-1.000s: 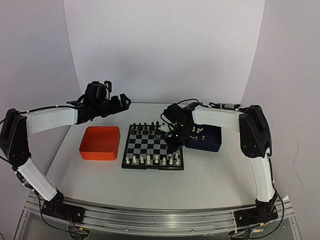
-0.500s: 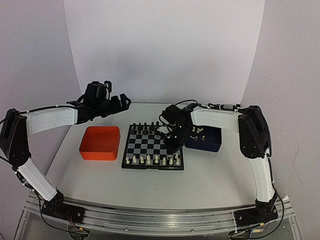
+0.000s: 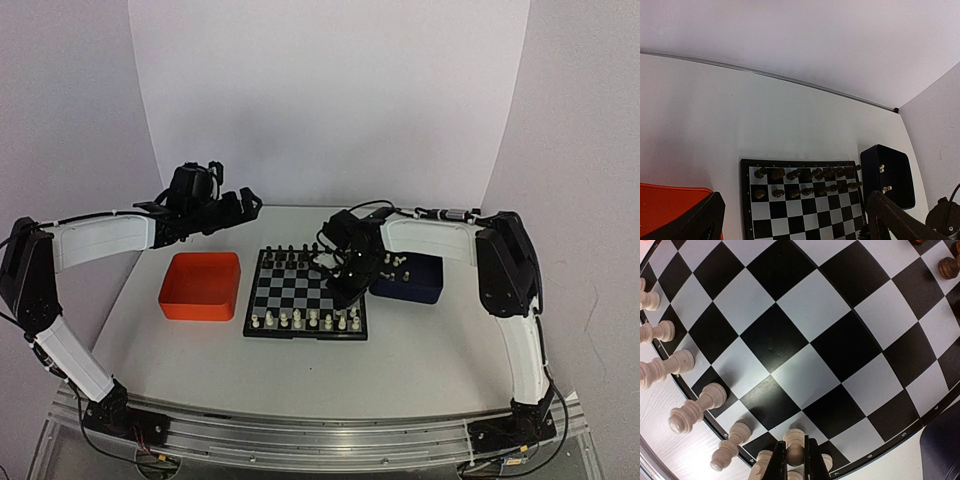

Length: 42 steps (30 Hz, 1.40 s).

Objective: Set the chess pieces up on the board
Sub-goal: Place the chess piece on the chessboard.

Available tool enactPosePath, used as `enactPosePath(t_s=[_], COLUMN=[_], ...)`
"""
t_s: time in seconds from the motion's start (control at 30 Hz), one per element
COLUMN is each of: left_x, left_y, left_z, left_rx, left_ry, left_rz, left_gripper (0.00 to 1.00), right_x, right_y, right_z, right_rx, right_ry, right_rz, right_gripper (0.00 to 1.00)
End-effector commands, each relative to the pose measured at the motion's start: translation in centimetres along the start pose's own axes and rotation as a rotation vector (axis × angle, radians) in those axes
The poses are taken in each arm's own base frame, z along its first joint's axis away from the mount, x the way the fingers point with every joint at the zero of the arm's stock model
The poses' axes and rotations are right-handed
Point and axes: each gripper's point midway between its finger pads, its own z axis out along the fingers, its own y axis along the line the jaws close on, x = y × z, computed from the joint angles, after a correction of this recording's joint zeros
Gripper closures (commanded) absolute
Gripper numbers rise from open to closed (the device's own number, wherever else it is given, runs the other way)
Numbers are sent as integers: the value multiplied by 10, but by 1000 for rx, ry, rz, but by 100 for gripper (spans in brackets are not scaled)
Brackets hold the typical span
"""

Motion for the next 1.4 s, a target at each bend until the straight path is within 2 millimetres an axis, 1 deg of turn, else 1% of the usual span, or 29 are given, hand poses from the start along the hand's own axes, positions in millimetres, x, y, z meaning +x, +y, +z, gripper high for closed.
enactPosePath(t_s=[0.0,0.23,0.37,0.5,0.63,0.87,1.0,1.1,1.2,1.3,1.37], left_x=[-15,-13,-13,-13,-12,-12,-10,-11,-11,-13,-15], left_y=[-9,-9,-10,-11,-11,-10,-10,-10,-11,-11,-12], left_z=[-13,-12,-12,-12,-12,-12,-12,-12,-12,-14,-16], left_rx=[31,35,41,43,44,44,44,46,48,49,49], left_ry=[-40,-34,-33,-30,-28,-28,-24,-24,-26,-33,-40], left_rz=[-5,-6,-6,-6,-5,-7,-8,-8,-6,-6,-6], left_gripper=[0,0,0,0,0,0,0,0,0,0,0], right_x=[2,4,5,5,3,-5,-10,-16,-28,-39,-46], right_y=[2,-2,-2,-2,0,6,6,9,14,10,6], right_z=[5,10,9,9,7,-6,-12,-21,-43,-69,-87], right_rx=[9,35,42,36,32,10,13,4,-11,23,56], right_ry=[18,32,31,30,26,-11,-29,-56,-110,-176,-222], right_rz=[-4,-3,-4,0,3,23,35,44,61,84,84], right_gripper=[100,98,95,95,88,76,73,70,63,51,37])
